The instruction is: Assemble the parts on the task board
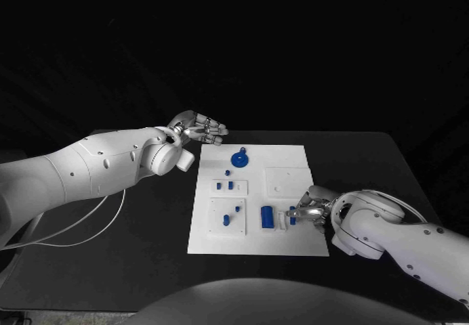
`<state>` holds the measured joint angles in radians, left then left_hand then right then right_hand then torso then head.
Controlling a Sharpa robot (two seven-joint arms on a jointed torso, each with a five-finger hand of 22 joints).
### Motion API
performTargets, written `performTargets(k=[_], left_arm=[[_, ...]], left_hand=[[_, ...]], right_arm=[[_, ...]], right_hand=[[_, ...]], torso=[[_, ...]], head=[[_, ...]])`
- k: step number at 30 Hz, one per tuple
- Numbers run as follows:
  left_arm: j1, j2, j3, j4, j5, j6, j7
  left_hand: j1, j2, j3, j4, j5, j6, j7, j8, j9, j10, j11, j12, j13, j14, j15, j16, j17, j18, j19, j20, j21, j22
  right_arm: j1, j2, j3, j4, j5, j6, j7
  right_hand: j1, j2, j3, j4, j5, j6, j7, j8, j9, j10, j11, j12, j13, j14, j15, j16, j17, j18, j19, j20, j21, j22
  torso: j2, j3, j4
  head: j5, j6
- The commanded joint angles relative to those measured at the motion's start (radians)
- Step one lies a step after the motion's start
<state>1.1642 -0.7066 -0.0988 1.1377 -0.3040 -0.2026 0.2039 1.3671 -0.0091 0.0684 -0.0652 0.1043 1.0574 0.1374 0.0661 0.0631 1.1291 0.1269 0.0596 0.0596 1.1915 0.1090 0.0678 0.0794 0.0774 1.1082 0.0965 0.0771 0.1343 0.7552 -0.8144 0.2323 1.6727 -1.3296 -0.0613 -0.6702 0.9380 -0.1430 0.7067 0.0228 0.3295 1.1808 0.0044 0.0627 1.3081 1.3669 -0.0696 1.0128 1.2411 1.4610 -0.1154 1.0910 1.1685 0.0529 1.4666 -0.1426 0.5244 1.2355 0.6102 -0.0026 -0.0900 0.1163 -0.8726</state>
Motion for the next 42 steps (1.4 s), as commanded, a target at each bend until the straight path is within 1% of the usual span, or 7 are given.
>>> performTargets(k=[1,7,10,21,25,30,42], left_arm=[[0.0,0.0,0.001,0.003,-0.002,0.011,0.003],[0.0,0.001,0.001,0.004,-0.002,0.013,0.002],[0.0,0.002,0.001,0.004,-0.002,0.013,0.002],[0.0,0.0,0.001,0.007,-0.003,0.015,0.001],[0.0,-0.001,0.001,0.008,-0.003,0.016,0.001],[0.0,-0.001,0.001,0.008,-0.003,0.017,0.001],[0.0,-0.002,0.001,0.008,-0.003,0.017,0.001]], left_hand=[[0.0,0.006,0.002,0.003,-0.002,-0.009,0.0,-0.003,0.001,-0.008,0.0,0.001,-0.001,-0.006,0.001,-0.005,0.002,-0.002,0.006,-0.003,0.004,-0.001],[-0.001,0.006,0.002,0.005,-0.002,-0.009,0.0,-0.003,0.001,-0.009,0.001,0.001,-0.001,-0.006,0.002,-0.005,0.002,-0.002,0.006,-0.002,0.005,-0.003],[-0.001,0.006,0.002,0.005,-0.002,-0.009,0.0,-0.003,0.001,-0.009,0.001,0.001,-0.001,-0.006,0.002,-0.005,0.002,-0.002,0.006,-0.002,0.005,-0.003],[-0.001,0.006,0.002,0.005,-0.002,-0.009,0.0,-0.003,0.001,-0.009,0.001,0.001,-0.001,-0.006,0.002,-0.005,0.002,-0.002,0.006,-0.002,0.005,-0.003],[-0.001,0.006,0.002,0.005,-0.002,-0.009,0.0,-0.003,0.001,-0.009,0.001,0.001,-0.001,-0.006,0.002,-0.005,0.002,-0.002,0.006,-0.002,0.005,-0.003],[-0.001,0.006,0.002,0.005,-0.002,-0.009,0.0,-0.003,0.001,-0.009,0.001,0.001,-0.001,-0.006,0.002,-0.005,0.002,-0.002,0.006,-0.002,0.005,-0.003],[0.0,0.007,0.002,0.008,-0.003,-0.01,0.0,-0.003,0.001,-0.008,0.0,0.002,-0.001,-0.007,0.002,-0.005,0.002,-0.002,0.006,-0.002,0.005,-0.006]], right_arm=[[0.0,0.008,0.003,0.008,0.018,-0.005,0.012],[0.0,0.028,0.004,0.004,0.0,0.003,0.012],[0.0,0.038,0.002,-0.004,-0.013,0.007,0.011],[0.0,0.07,-0.025,-0.042,-0.089,0.018,0.008],[0.0,0.075,-0.033,-0.052,-0.115,0.023,0.006],[-0.001,0.079,-0.041,-0.061,-0.137,0.03,0.004],[-0.001,0.09,-0.051,-0.076,-0.151,0.034,0.008]], right_hand=[[0.008,0.004,0.171,-0.165,0.006,-0.002,-0.008,0.003,0.008,0.004,-0.006,-0.004,-0.001,0.002,-0.006,-0.005,-0.003,0.0,0.043,-0.001,0.0,0.001],[0.011,0.003,0.169,-0.164,0.008,-0.002,-0.008,0.003,0.007,0.004,-0.005,-0.004,-0.002,0.002,-0.006,-0.004,-0.003,-0.001,0.043,0.0,0.0,0.002],[0.013,0.003,0.166,-0.164,0.008,-0.002,-0.008,0.003,0.007,0.003,-0.005,-0.005,-0.002,0.002,-0.006,-0.005,-0.003,-0.001,0.043,0.0,-0.002,0.001],[0.016,0.003,0.165,-0.162,0.004,-0.002,-0.008,0.003,0.005,0.003,-0.005,-0.006,-0.004,0.002,-0.005,-0.006,-0.004,-0.001,0.043,0.001,-0.002,0.002],[0.019,0.002,0.163,-0.162,0.001,-0.001,-0.008,0.003,0.004,0.003,-0.005,-0.006,-0.004,0.002,-0.004,-0.005,-0.004,-0.002,0.043,0.001,-0.001,0.002],[0.02,0.001,0.162,-0.162,0.0,-0.001,-0.007,0.002,0.002,0.003,-0.005,-0.008,-0.006,0.002,-0.004,-0.006,-0.005,-0.002,0.043,0.002,-0.001,0.003],[0.022,0.0,0.157,-0.159,-0.012,-0.001,-0.008,0.002,-0.002,0.003,-0.004,-0.009,-0.008,0.002,-0.003,-0.007,-0.007,-0.002,0.043,0.003,-0.005,0.002]], torso=[[0.001,0.0,-0.0001],[0.0,-0.0002,0.0001],[0.0,-0.0003,0.0007],[0.0,-0.0001,-0.0003],[0.0,0.0003,-0.0009],[0.0,0.0004,-0.0006],[0.0,0.0003,-0.0006]], head=[[0.0,0.0],[0.0,0.0],[0.0,0.0],[0.005,0.0],[0.005,0.0],[0.006,0.0],[0.008,0.0]])
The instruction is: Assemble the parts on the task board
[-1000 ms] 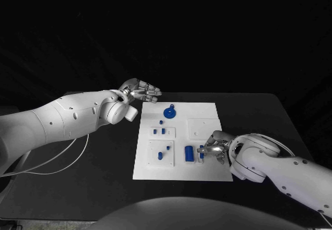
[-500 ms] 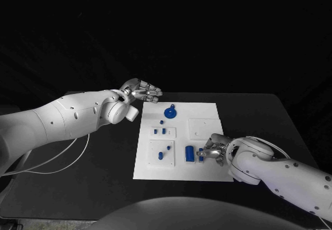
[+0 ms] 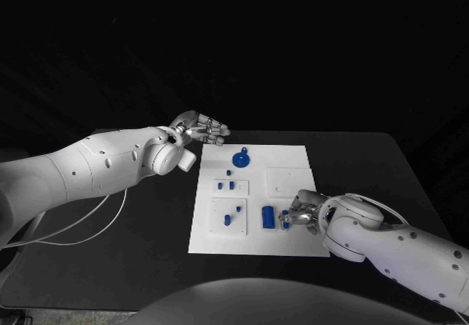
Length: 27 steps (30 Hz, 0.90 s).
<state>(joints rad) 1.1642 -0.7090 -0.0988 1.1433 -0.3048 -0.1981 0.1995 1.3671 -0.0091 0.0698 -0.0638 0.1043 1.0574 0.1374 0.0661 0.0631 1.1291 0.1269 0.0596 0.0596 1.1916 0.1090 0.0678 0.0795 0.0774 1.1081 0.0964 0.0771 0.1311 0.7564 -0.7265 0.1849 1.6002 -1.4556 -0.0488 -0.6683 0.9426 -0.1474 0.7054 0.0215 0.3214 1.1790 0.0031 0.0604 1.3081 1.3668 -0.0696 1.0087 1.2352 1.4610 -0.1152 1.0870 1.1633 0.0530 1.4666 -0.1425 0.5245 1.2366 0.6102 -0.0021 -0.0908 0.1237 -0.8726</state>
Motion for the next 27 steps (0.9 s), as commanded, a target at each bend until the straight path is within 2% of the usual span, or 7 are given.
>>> performTargets(k=[1,12,27], left_arm=[[0.0,0.001,0.001,0.003,-0.002,0.013,0.005],[0.0,0.0,0.001,0.002,-0.002,0.012,0.004],[0.0,0.001,0.001,0.002,-0.002,0.012,0.003]], left_hand=[[0.0,0.007,0.0,0.006,-0.003,-0.01,0.0,-0.003,0.001,-0.009,0.0,0.002,-0.001,-0.007,0.002,-0.005,0.002,-0.002,0.006,-0.002,0.005,-0.003],[0.0,0.007,0.0,0.006,-0.003,-0.01,0.0,-0.003,0.001,-0.009,0.0,0.002,-0.001,-0.007,0.002,-0.005,0.002,-0.002,0.006,-0.002,0.005,-0.003],[0.0,0.007,0.0,0.006,-0.003,-0.01,0.0,-0.003,0.001,-0.009,0.0,0.002,-0.001,-0.007,0.002,-0.005,0.002,-0.002,0.006,-0.002,0.005,-0.003]], right_arm=[[-0.002,0.002,-0.005,-0.004,-0.023,0.022,0.007],[-0.002,0.004,-0.012,-0.001,-0.006,0.022,0.014],[-0.002,0.001,-0.015,-0.001,-0.01,0.024,0.016]], right_hand=[[0.018,0.004,0.157,-0.157,-0.005,0.001,-0.007,0.005,-0.002,0.002,-0.004,-0.006,-0.003,0.002,-0.003,-0.004,-0.002,-0.002,0.043,0.003,-0.006,0.001],[0.014,-0.007,0.138,-0.142,-0.009,-0.002,-0.012,0.005,-0.01,0.001,-0.005,-0.012,-0.01,0.002,-0.003,-0.006,-0.005,-0.004,0.043,0.003,-0.011,-0.002],[0.017,-0.008,0.135,-0.142,-0.014,-0.002,-0.012,0.005,-0.013,0.001,-0.005,-0.013,-0.013,0.002,-0.004,-0.006,-0.005,-0.005,0.043,0.002,-0.012,-0.002]], torso=[[0.0,-0.0003,0.0005],[-0.001,-0.0007,0.0005],[0.0,0.0002,0.0001]], head=[[0.001,0.0],[0.003,0.0],[0.003,0.0]])
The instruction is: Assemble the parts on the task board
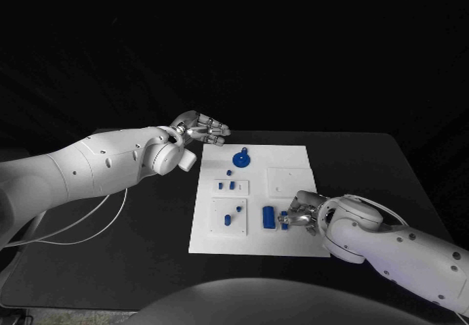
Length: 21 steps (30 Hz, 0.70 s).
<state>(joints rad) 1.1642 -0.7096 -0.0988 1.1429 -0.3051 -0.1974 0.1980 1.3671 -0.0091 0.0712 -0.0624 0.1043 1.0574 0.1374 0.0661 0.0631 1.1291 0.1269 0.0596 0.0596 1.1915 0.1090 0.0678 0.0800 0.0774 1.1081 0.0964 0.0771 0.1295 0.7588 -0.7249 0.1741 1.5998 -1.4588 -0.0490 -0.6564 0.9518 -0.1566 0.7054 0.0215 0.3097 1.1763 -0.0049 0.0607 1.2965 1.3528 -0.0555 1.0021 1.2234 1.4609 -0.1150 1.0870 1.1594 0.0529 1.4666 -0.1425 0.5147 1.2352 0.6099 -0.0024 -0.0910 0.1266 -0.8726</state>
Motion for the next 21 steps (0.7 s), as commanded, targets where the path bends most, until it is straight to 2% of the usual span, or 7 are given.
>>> performTargets(k=[1,4,7,10,12,18,21], left_arm=[[0.0,0.001,0.001,0.002,-0.002,0.012,0.005],[0.0,0.001,0.001,0.002,-0.002,0.011,0.005],[0.0,0.002,0.001,0.002,-0.002,0.011,0.004],[0.0,0.002,0.001,0.001,-0.002,0.011,0.004],[0.0,0.002,0.001,0.001,-0.002,0.011,0.004],[0.0,0.002,0.001,0.001,-0.002,0.011,0.003],[0.0,0.002,0.001,0.001,-0.002,0.011,0.003]], left_hand=[[0.0,0.007,-0.002,0.006,-0.003,-0.01,0.0,-0.003,0.001,-0.009,0.001,0.001,-0.001,-0.007,0.002,-0.005,0.001,-0.002,0.006,-0.002,0.005,-0.002],[-0.001,0.007,-0.002,0.007,-0.003,-0.011,0.001,-0.003,0.001,-0.009,0.001,0.001,-0.001,-0.007,0.002,-0.005,0.001,-0.002,0.006,-0.002,0.005,-0.003],[-0.001,0.007,-0.002,0.007,-0.003,-0.011,0.001,-0.003,0.001,-0.009,0.001,0.001,-0.001,-0.007,0.002,-0.005,0.001,-0.002,0.006,-0.002,0.005,-0.003],[-0.001,0.007,-0.002,0.007,-0.003,-0.011,0.001,-0.003,0.001,-0.009,0.001,0.001,-0.001,-0.007,0.002,-0.005,0.001,-0.002,0.006,-0.002,0.005,-0.003],[-0.001,0.007,-0.002,0.007,-0.003,-0.011,0.001,-0.003,0.001,-0.009,0.001,0.001,-0.001,-0.007,0.002,-0.005,0.001,-0.002,0.006,-0.002,0.005,-0.003],[-0.001,0.007,-0.002,0.007,-0.003,-0.011,0.001,-0.003,0.001,-0.009,0.001,0.001,-0.001,-0.007,0.002,-0.005,0.001,-0.002,0.006,-0.002,0.005,-0.003],[-0.001,0.007,-0.002,0.007,-0.003,-0.011,0.001,-0.003,0.001,-0.009,0.001,0.001,-0.001,-0.007,0.002,-0.005,0.001,-0.002,0.006,-0.002,0.005,-0.003]], right_arm=[[-0.004,-0.001,-0.004,0.0,-0.007,0.024,0.004],[-0.004,-0.001,-0.004,0.0,-0.008,0.022,0.004],[-0.004,-0.002,-0.005,-0.001,-0.009,0.016,0.003],[-0.004,-0.002,-0.005,-0.003,-0.011,0.012,0.002],[-0.004,-0.003,-0.005,-0.005,-0.012,0.009,0.001],[-0.004,-0.004,-0.005,-0.007,-0.012,0.005,0.0],[-0.004,-0.004,-0.005,-0.007,-0.013,0.002,-0.001]], right_hand=[[0.007,0.0,0.134,-0.141,-0.004,0.001,-0.004,0.005,-0.002,0.015,-0.02,-0.005,-0.001,0.002,-0.004,-0.007,-0.002,-0.005,0.043,0.002,-0.002,-0.001],[0.006,-0.006,0.127,-0.14,-0.015,0.0,-0.007,0.004,-0.004,0.016,-0.02,-0.005,-0.002,0.002,-0.004,-0.007,-0.002,-0.006,0.043,0.002,-0.002,-0.001],[0.013,-0.026,0.062,-0.11,-0.113,0.011,-0.022,0.002,-0.037,0.015,-0.025,-0.001,0.001,0.003,-0.006,-0.008,-0.003,-0.008,0.044,0.001,-0.007,-0.005],[0.021,-0.037,0.012,-0.075,-0.215,0.023,-0.025,0.003,-0.059,0.012,-0.026,-0.003,-0.002,0.003,-0.006,-0.009,-0.004,-0.01,0.044,-0.001,-0.009,-0.008],[0.032,-0.042,-0.024,-0.04,-0.253,0.028,-0.025,0.004,-0.068,0.011,-0.025,-0.006,-0.006,0.002,-0.007,-0.012,-0.006,-0.011,0.044,-0.001,-0.011,-0.011],[0.027,-0.059,-0.123,0.016,-0.262,0.038,-0.024,0.006,-0.063,0.012,-0.025,-0.009,-0.008,0.002,-0.009,-0.014,-0.005,-0.015,0.045,-0.006,-0.011,-0.015],[0.053,-0.058,-0.163,0.052,-0.262,0.037,-0.023,0.004,-0.06,0.012,-0.026,-0.011,-0.007,0.002,-0.01,-0.014,-0.002,-0.016,0.045,-0.007,-0.009,-0.017]], torso=[[0.001,0.0006,-0.0003],[0.0,0.0004,-0.0008],[0.0,0.0001,-0.0001],[0.0,0.0001,0.0002],[0.0,0.0,0.0004],[0.0,-0.0001,0.0007],[0.0,-0.0003,0.0003]], head=[[0.0,0.0],[0.0,0.0],[-0.001,0.0],[-0.001,0.0],[0.0,0.0],[0.0,0.0],[0.001,0.0]])
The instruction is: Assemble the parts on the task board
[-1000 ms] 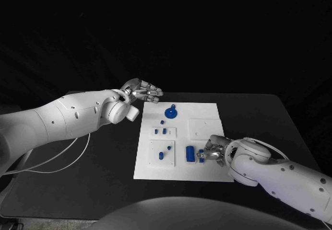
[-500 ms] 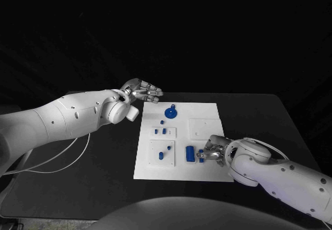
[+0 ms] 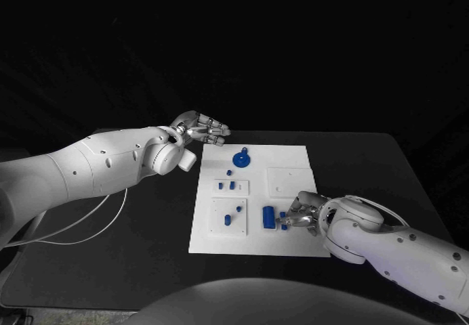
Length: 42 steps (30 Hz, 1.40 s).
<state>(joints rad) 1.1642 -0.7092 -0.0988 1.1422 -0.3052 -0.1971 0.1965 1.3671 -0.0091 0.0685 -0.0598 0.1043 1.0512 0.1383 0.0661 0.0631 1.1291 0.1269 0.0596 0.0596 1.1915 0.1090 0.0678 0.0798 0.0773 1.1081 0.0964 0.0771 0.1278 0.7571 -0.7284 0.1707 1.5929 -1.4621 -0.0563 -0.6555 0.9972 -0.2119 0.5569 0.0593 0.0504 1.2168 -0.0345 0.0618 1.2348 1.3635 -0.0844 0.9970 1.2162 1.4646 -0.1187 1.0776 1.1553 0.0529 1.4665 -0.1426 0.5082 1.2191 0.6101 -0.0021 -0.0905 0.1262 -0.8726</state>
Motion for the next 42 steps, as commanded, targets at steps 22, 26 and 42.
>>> performTargets(k=[22,26,42], left_arm=[[0.0,0.0,0.001,0.003,-0.002,0.011,0.004],[0.0,-0.001,0.001,0.004,-0.002,0.012,0.003],[0.0,-0.004,0.001,0.005,-0.002,0.014,0.001]], left_hand=[[-0.001,0.007,0.001,0.004,-0.003,-0.005,0.0,-0.003,0.001,-0.009,0.001,0.001,-0.001,-0.007,0.002,-0.005,0.001,-0.002,0.006,-0.002,0.005,-0.001],[-0.001,0.007,-0.001,0.007,-0.004,-0.006,0.0,-0.003,0.001,-0.01,0.001,0.001,-0.001,-0.007,0.002,-0.005,0.001,-0.002,0.006,-0.002,0.006,-0.003],[-0.001,0.007,-0.001,0.007,-0.004,-0.006,0.0,-0.003,0.001,-0.01,0.001,0.001,-0.001,-0.007,0.002,-0.005,0.001,-0.002,0.006,-0.002,0.006,-0.003]], right_arm=[[-0.003,-0.012,-0.001,0.01,-0.007,-0.028,0.002],[-0.003,-0.017,-0.001,0.011,-0.006,-0.034,0.003],[-0.004,-0.049,0.001,0.029,0.014,-0.017,0.022]], right_hand=[[-0.03,-0.017,-0.06,0.108,-0.002,0.004,0.009,0.004,0.019,0.004,0.004,-0.008,0.003,0.0,-0.006,-0.008,0.008,-0.014,0.045,-0.007,0.0,-0.007],[-0.043,-0.019,-0.097,0.156,-0.002,0.005,0.009,0.004,0.023,0.004,0.004,-0.007,0.004,0.001,-0.006,-0.007,0.01,-0.013,0.045,-0.007,0.003,-0.007],[0.024,-0.021,-0.14,0.178,-0.002,0.008,0.01,0.004,0.032,0.005,0.004,-0.008,0.006,0.001,-0.006,-0.009,0.013,-0.013,0.044,-0.006,0.008,-0.012]], torso=[[0.001,0.0008,-0.0005],[0.001,0.0007,0.0001],[0.0,0.0,-0.0009]], head=[[0.002,0.0],[0.001,0.0],[0.003,0.0]])
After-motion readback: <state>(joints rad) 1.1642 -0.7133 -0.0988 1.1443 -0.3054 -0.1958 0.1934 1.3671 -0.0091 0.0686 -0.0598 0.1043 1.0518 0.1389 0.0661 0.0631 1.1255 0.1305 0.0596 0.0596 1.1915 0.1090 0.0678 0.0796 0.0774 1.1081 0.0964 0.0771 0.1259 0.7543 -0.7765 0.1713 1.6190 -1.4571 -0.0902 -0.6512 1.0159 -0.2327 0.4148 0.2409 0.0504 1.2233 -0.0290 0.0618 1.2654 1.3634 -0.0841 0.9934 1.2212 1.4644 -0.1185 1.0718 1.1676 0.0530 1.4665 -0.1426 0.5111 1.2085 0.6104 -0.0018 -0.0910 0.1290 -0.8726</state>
